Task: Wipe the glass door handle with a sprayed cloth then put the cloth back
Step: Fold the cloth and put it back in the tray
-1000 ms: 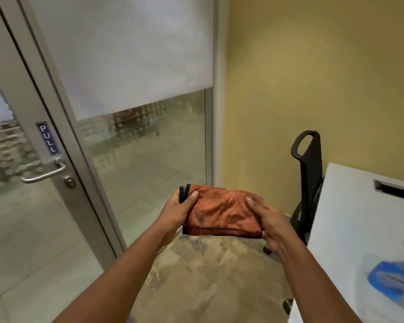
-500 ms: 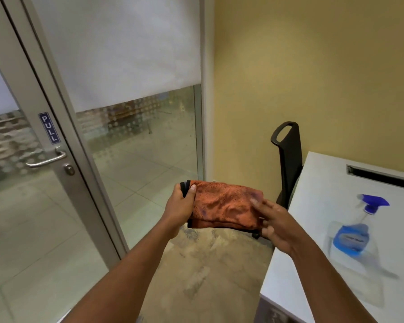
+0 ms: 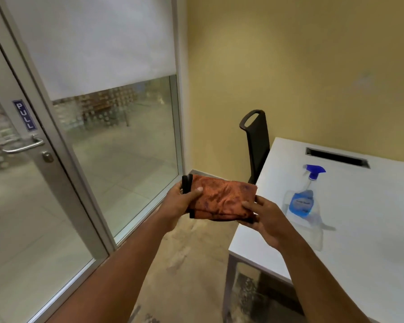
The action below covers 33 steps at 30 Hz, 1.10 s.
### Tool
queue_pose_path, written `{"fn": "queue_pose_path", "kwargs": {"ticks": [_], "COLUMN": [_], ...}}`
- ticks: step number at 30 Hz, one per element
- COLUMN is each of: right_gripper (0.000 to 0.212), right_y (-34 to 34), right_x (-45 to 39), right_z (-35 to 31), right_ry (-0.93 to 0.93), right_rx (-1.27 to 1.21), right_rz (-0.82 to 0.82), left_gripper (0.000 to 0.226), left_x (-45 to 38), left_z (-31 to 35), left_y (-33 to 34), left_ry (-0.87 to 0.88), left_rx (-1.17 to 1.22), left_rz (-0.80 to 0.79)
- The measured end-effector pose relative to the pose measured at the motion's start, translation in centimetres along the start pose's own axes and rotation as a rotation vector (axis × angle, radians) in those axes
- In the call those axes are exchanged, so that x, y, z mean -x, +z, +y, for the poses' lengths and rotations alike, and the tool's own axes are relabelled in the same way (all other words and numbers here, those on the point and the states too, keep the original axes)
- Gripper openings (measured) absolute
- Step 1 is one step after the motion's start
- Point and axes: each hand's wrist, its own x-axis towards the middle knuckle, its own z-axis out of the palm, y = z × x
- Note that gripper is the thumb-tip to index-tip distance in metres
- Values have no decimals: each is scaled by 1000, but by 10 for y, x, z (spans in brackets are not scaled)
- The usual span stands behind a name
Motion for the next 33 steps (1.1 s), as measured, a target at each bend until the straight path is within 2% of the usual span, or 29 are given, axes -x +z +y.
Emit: {"fn": "queue_pose_path", "kwargs": {"ticks": [4,8,10,13,17,19,22,26,30,33], "right_gripper": [22,42,43,29,45,42,42,41,46,54], "right_y": [-28,-57,-73,-99,-127,-137,-152,-175,-192,-199], "right_x": [8,8,7,3,-7,-11,-22,-39,-53,-61], "right_z": [-3,-1,-3,-8,-23,-32,-45,-57,-58,-57], "right_ry": [-46,-66,-93,-127,-188,-257,-321,-357,-322,-270], "right_rx": [-5,69,140,219,457,560,700,858,1005,1016], "right_rz": [94,179,240,328,437,439,424,400,327,293], "left_gripper": [26,26,22,25,18,16,27,23,24,27], "left_x": [2,-8,-16,-33,-54,-64,-76,-91,-97,-96], "left_z": [3,1,-2,-9,-23,-28,-31,-32,-29,-26], "left_y": [32,71,91,124,177,203,239,275,303,319], "left_ry": [3,-18,-31,-51,-77,-89,-82,-49,-34,-60], "left_rx": [51,83,70,38,-14,-44,-112,-181,-239,-219], "left_rz": [-83,-92,-109,-106,-74,-83,-102,-130,-162,-213]}}
